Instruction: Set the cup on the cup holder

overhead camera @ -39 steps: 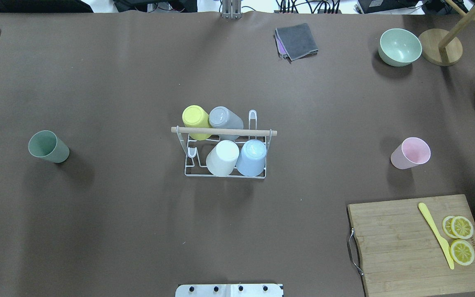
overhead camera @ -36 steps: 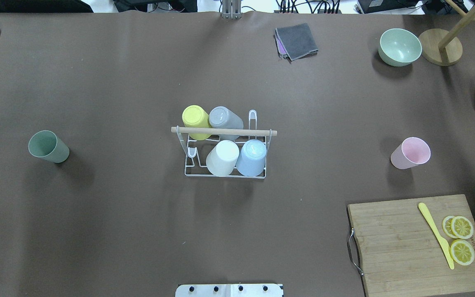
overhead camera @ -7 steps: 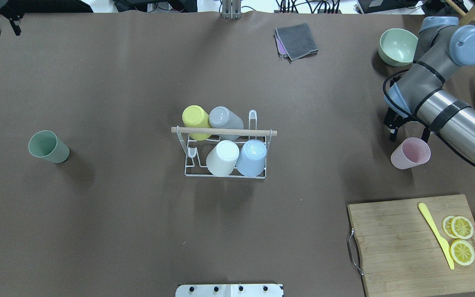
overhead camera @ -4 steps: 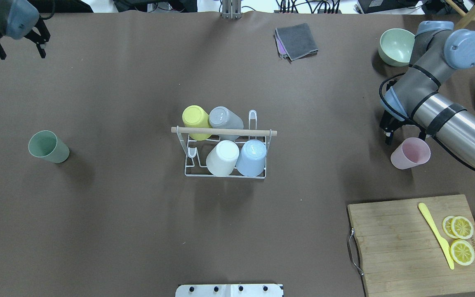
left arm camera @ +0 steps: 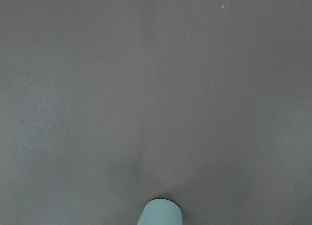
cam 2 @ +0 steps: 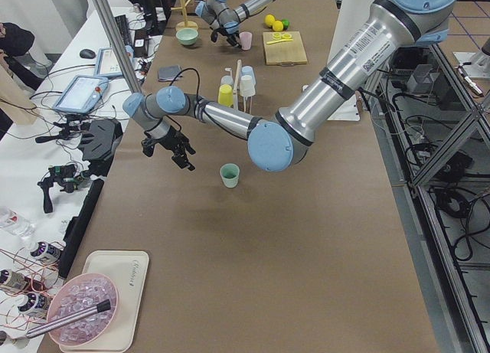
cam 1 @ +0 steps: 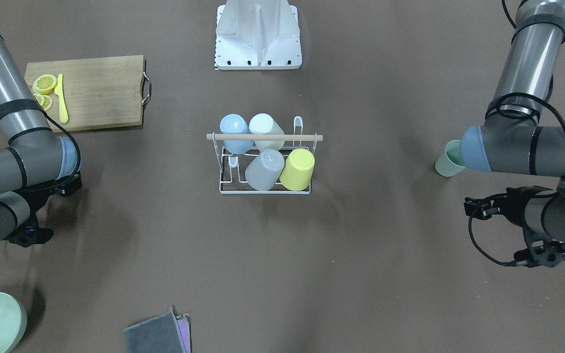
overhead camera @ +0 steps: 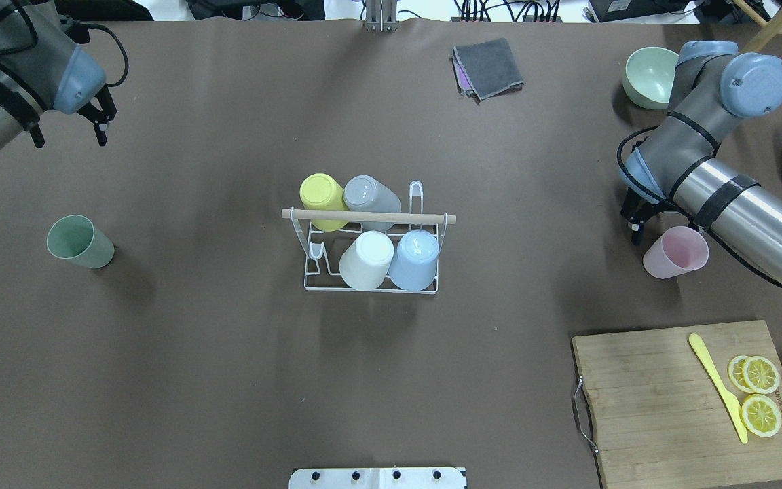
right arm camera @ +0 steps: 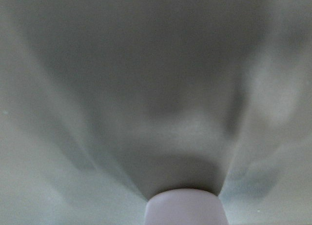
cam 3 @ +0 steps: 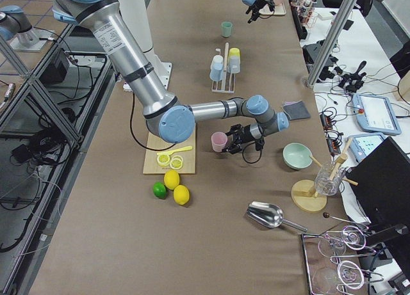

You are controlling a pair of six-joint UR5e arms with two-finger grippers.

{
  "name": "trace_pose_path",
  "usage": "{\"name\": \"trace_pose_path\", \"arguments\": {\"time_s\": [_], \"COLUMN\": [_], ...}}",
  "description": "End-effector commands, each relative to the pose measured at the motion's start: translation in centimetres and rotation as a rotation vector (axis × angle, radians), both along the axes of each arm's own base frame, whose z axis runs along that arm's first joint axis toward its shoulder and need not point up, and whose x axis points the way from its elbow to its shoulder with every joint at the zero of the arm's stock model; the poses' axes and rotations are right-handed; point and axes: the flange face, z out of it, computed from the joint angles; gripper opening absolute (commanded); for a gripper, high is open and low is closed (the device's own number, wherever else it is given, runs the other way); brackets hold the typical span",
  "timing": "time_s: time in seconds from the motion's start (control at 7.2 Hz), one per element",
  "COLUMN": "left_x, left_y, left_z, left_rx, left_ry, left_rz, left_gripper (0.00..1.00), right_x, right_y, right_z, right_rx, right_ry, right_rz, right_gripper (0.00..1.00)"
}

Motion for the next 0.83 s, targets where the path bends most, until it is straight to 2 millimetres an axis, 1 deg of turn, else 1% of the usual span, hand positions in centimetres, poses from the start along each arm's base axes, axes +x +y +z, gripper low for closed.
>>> {"name": "trace_pose_path", "arguments": {"time_s": [0.0, 0.14, 0.28, 0.42, 0.56, 0.69], "left_x": [1.8, 2.4, 2.4, 2.6, 3.0, 3.0], "left_y": [2.3, 3.1, 3.5, 4.5, 5.0, 5.0], "left_z": [2.7, 3.9, 4.5, 5.3, 5.1, 5.0], "left_rx": [-0.021, -0.022, -0.019, -0.045, -0.051, -0.050], "left_ry": [0.000, 0.007, 0.018, 0.025, 0.034, 0.044], "left_rz": [0.054, 0.081, 0.106, 0.152, 0.175, 0.175], "left_gripper": [0.97, 0.97, 0.97, 0.97, 0.97, 0.97], "right_x": [-1.0, -1.6, -1.7, -1.4, -1.3, -1.3], "right_y": [1.0, 1.5, 2.0, 2.2, 2.3, 2.3], "right_z": [0.3, 0.6, 0.6, 0.7, 0.8, 0.8], "right_rx": [-0.019, -0.024, -0.037, -0.042, -0.044, -0.049], "right_ry": [0.013, 0.016, 0.009, -0.008, -0.012, -0.009], "right_rz": [-0.022, -0.033, -0.054, -0.071, -0.074, -0.073], "right_gripper": [0.96, 0.94, 0.90, 0.86, 0.79, 0.64]}}
